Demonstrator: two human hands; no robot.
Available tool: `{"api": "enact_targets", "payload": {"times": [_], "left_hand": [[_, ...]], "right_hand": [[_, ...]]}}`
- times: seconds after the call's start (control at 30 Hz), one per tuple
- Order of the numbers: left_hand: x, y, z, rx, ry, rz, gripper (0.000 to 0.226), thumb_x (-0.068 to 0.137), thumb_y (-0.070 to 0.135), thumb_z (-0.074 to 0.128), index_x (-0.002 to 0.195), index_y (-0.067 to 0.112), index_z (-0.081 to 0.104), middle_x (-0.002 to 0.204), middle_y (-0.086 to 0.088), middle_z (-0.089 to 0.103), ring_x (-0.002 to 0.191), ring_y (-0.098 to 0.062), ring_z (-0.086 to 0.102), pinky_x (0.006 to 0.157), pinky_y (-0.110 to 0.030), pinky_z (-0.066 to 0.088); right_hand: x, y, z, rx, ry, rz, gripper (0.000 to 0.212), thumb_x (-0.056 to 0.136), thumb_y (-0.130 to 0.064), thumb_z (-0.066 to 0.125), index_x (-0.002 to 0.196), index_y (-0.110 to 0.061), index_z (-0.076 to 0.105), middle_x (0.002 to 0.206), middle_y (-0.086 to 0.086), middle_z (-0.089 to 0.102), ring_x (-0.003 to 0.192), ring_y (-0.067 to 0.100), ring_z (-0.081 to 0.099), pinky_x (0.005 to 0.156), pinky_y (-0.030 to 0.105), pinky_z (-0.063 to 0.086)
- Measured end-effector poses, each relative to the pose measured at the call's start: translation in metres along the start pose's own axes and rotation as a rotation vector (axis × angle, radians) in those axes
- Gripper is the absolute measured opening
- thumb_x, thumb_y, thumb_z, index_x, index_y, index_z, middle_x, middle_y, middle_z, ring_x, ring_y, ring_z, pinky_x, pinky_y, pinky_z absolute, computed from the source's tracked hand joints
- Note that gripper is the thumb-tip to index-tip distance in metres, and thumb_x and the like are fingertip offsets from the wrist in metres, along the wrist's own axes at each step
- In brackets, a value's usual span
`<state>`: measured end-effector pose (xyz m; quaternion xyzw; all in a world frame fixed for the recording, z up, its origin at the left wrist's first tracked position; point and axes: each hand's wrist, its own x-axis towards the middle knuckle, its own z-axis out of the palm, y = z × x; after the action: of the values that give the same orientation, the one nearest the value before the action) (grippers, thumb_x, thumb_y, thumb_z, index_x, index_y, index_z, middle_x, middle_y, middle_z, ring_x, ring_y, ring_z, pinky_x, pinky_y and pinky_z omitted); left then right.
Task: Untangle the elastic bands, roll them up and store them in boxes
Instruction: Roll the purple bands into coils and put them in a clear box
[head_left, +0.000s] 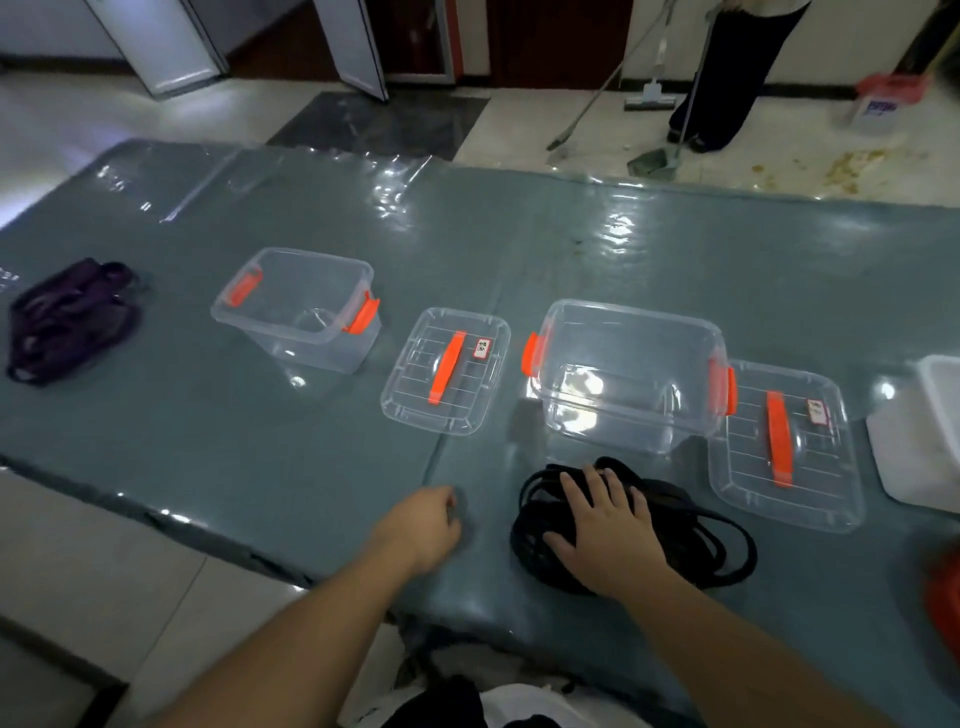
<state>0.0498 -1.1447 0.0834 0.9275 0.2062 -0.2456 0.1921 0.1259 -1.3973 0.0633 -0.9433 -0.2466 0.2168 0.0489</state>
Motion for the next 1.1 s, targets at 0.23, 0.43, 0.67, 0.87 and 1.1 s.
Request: {"api": "enact_targets", "payload": {"times": [0.23, 0.43, 0.67, 0.87, 1.1], "left_hand": [[-0.018, -0.088, -0.041, 0.039, 0.180, -0.079, 0.035, 0.103, 0.032, 0.046, 0.132, 0.017, 0.058, 0.136, -0.008, 0.057, 0.128, -0.030, 0.056, 0.103, -0.040, 0.046], [-0.046, -0.210, -0.088, -0.021, 0.354, -0.131, 0.025, 0.101, 0.030, 0.044, 0.113, 0.014, 0.060, 0.119, -0.009, 0.060, 0.110, -0.033, 0.061, 0.094, -0.042, 0.053], [-0.085, -0.344, -0.111, -0.093, 0.468, -0.242, 0.022, 0.099, 0.032, 0.045, 0.109, 0.017, 0.058, 0.113, -0.004, 0.059, 0.106, -0.028, 0.060, 0.086, -0.039, 0.051], [-0.105, -0.407, -0.115, -0.199, 0.485, -0.311, 0.027, 0.102, 0.039, 0.044, 0.115, 0.019, 0.057, 0.118, -0.005, 0.056, 0.109, -0.029, 0.058, 0.083, -0.039, 0.045], [-0.113, -0.476, -0.130, -0.255, 0.504, -0.435, 0.027, 0.101, 0.040, 0.048, 0.114, 0.017, 0.056, 0.117, -0.004, 0.054, 0.107, -0.027, 0.057, 0.077, -0.035, 0.042]], "right_hand": [[0.042, -0.123, -0.027, -0.061, 0.050, -0.127, 0.073, 0.099, -0.059, 0.042, 0.159, -0.023, 0.023, 0.171, 0.005, 0.018, 0.158, 0.029, 0.017, 0.126, 0.049, 0.018], [0.068, -0.288, -0.036, -0.136, 0.111, -0.222, 0.056, 0.095, -0.057, 0.050, 0.139, -0.023, 0.046, 0.153, 0.002, 0.045, 0.143, 0.028, 0.041, 0.115, 0.046, 0.033], [0.080, -0.446, -0.037, -0.088, 0.090, -0.336, 0.066, 0.101, -0.055, 0.045, 0.156, -0.022, 0.030, 0.158, 0.005, 0.043, 0.144, 0.029, 0.042, 0.118, 0.045, 0.033], [0.095, -0.547, -0.037, -0.079, 0.107, -0.437, 0.067, 0.101, -0.055, 0.045, 0.158, -0.024, 0.027, 0.157, 0.004, 0.043, 0.142, 0.030, 0.043, 0.115, 0.045, 0.035], [0.138, -0.647, -0.023, -0.067, 0.056, -0.541, 0.065, 0.102, -0.053, 0.047, 0.156, -0.022, 0.029, 0.152, 0.008, 0.046, 0.139, 0.032, 0.045, 0.112, 0.047, 0.039]]}}
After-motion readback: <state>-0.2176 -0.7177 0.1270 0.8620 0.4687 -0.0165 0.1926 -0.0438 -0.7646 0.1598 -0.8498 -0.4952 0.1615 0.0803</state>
